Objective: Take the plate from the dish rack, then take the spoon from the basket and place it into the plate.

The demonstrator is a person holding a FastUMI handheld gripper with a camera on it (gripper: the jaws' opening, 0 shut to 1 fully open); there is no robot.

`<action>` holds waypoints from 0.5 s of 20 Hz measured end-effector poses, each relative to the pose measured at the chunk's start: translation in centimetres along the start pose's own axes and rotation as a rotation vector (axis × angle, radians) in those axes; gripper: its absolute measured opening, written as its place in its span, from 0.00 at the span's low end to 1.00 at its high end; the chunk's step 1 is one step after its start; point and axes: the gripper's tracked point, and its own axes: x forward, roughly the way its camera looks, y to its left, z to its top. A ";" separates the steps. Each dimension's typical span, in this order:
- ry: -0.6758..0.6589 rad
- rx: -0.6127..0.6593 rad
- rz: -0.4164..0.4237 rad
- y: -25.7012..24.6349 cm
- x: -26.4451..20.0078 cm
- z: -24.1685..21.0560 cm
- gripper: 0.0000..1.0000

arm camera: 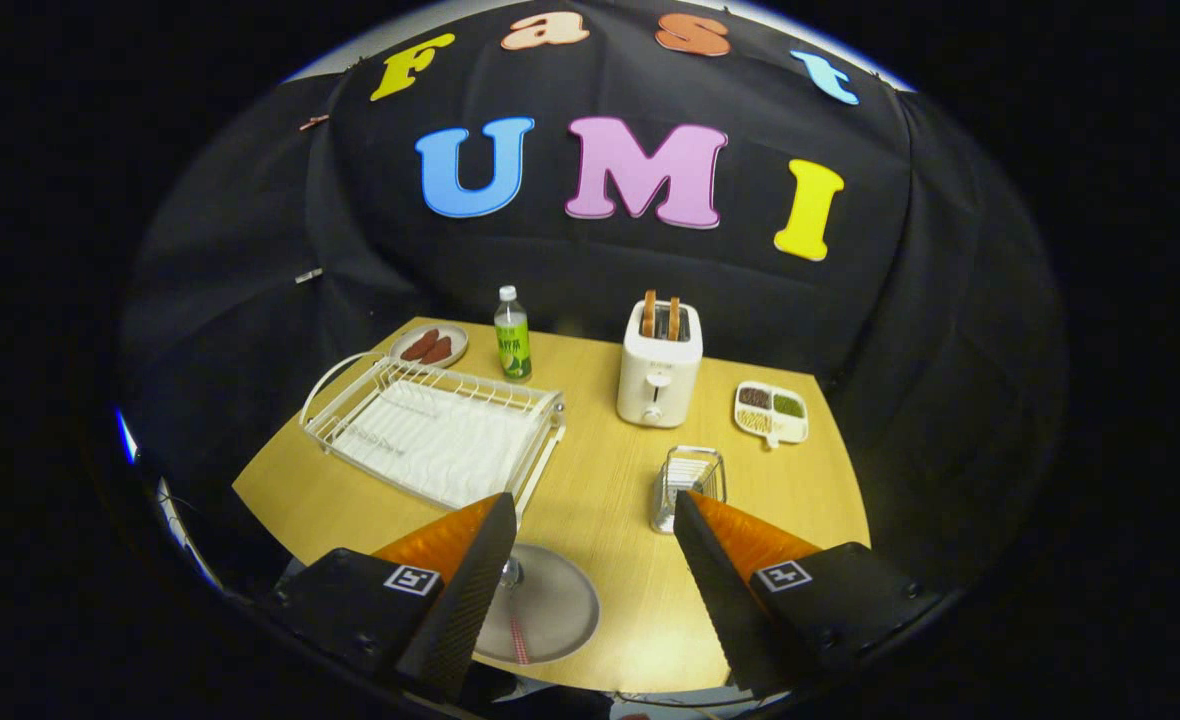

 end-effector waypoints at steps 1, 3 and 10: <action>-0.032 -0.001 -0.009 -0.3 -0.5 1.5 0.98; -0.092 -0.005 -0.024 -0.8 -1.6 4.3 0.98; -0.319 -0.059 -0.116 -2.6 -6.4 13.6 0.97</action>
